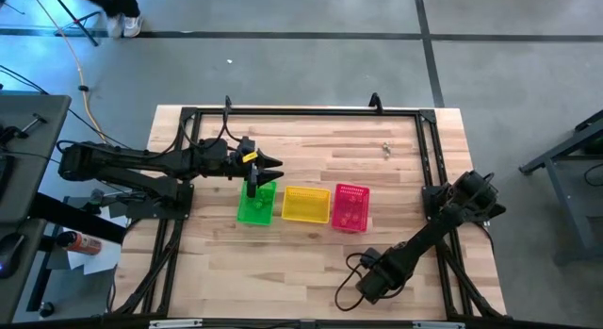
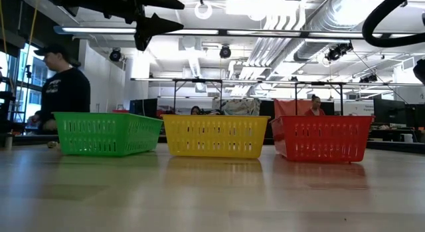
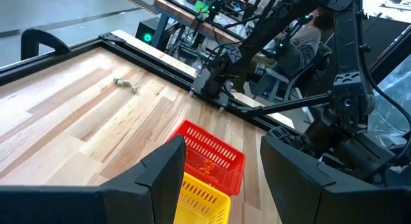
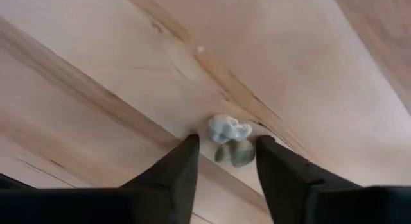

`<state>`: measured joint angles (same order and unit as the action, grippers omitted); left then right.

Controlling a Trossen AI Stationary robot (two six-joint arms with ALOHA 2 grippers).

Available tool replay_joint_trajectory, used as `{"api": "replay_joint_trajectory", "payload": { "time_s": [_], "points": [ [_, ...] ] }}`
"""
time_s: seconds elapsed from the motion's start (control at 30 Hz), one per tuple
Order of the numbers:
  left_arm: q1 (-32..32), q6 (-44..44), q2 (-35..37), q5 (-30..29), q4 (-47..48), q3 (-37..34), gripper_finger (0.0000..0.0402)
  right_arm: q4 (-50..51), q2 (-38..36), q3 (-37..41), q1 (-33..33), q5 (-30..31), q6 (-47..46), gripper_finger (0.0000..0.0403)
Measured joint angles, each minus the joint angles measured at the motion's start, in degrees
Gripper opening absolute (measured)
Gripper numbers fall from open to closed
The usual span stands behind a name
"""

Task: Sort Halloween decoration
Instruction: Put the white skull toy into the yellow basket

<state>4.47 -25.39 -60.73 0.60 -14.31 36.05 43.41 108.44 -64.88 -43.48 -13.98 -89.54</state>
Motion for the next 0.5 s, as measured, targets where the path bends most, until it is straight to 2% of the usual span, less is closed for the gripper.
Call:
{"api": "replay_joint_trajectory", "payload": {
  "time_s": [0.23, 0.5],
  "points": [
    [0.0, 0.0, 0.0, 0.0, 0.0, 0.0, 0.0193, -0.36, 0.11, -0.02, -0.02, -0.04, 0.0, 0.0086],
    [0.24, 0.02, 0.0, 0.01, -0.02, 0.0, 0.0193, -0.23, 0.15, -0.07, -0.04, 0.03, 1.07, 0.0073]
  ]
}}
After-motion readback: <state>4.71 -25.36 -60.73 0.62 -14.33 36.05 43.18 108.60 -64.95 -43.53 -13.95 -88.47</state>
